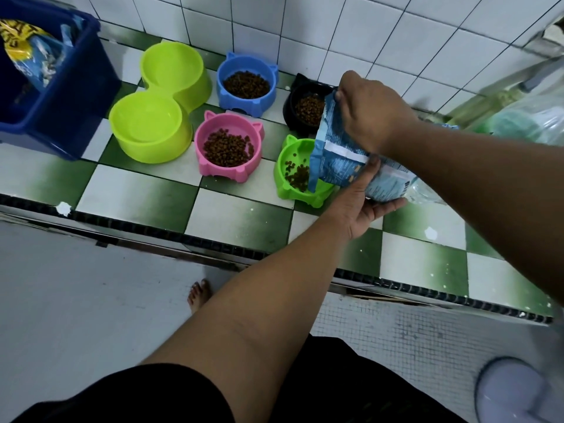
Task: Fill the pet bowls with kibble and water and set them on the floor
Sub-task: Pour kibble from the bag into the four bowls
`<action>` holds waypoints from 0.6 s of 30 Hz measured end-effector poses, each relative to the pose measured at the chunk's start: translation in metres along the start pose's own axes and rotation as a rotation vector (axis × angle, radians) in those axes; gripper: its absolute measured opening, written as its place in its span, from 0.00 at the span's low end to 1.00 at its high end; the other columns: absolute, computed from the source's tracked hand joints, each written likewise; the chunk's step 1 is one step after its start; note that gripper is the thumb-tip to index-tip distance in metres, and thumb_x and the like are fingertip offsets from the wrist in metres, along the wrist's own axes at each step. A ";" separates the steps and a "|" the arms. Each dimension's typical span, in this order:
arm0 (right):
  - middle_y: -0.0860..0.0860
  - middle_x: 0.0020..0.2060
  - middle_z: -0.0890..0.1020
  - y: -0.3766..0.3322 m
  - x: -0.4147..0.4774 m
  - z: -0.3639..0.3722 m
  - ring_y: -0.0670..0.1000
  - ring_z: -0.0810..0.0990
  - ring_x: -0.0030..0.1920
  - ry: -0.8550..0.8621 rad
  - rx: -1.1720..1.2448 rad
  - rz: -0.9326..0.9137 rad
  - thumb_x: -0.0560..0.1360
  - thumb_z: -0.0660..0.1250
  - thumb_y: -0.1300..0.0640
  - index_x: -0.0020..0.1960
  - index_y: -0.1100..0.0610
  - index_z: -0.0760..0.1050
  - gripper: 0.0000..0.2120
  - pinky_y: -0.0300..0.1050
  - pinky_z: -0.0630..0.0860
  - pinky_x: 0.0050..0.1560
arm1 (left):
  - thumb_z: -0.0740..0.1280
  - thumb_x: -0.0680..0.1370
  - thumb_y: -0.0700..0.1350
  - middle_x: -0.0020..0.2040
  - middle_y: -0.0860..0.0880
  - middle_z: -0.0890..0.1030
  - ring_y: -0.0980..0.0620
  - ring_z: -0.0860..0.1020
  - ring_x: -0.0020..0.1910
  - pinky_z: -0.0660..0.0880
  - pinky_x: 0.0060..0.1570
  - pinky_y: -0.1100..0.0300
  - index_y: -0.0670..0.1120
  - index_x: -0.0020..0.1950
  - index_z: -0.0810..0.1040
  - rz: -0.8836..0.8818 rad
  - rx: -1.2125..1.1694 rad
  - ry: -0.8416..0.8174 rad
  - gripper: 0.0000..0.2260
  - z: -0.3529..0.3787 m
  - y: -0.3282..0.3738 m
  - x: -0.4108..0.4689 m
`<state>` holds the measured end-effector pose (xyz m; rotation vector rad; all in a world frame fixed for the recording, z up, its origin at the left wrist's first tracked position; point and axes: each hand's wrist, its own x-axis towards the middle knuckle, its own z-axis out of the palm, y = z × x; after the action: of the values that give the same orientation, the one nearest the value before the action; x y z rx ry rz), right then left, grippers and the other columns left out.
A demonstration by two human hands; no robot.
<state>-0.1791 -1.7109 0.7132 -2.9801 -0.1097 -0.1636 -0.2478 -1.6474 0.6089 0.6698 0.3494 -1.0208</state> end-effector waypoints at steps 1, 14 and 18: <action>0.57 0.39 0.72 0.001 -0.001 -0.001 0.57 0.69 0.37 0.003 0.000 0.002 0.85 0.50 0.53 0.54 0.63 0.67 0.14 0.48 0.59 0.38 | 0.70 0.80 0.55 0.54 0.38 0.80 0.37 0.79 0.59 0.84 0.47 0.46 0.38 0.57 0.77 -0.002 0.003 -0.003 0.20 0.000 0.001 0.000; 0.57 0.40 0.71 0.006 -0.003 -0.001 0.58 0.70 0.38 0.041 0.013 0.022 0.84 0.50 0.52 0.54 0.63 0.67 0.14 0.49 0.62 0.39 | 0.71 0.79 0.55 0.55 0.38 0.81 0.39 0.82 0.52 0.80 0.56 0.43 0.38 0.57 0.77 -0.013 0.056 0.018 0.20 0.006 -0.004 0.002; 0.57 0.40 0.72 0.008 -0.005 -0.002 0.58 0.70 0.38 0.048 0.003 0.020 0.84 0.50 0.52 0.54 0.63 0.67 0.14 0.49 0.61 0.39 | 0.70 0.80 0.55 0.53 0.38 0.81 0.39 0.82 0.52 0.79 0.58 0.44 0.38 0.56 0.77 -0.017 0.059 0.006 0.19 0.006 -0.004 0.000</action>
<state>-0.1841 -1.7200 0.7137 -2.9709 -0.0745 -0.2329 -0.2510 -1.6526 0.6116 0.7239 0.3319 -1.0491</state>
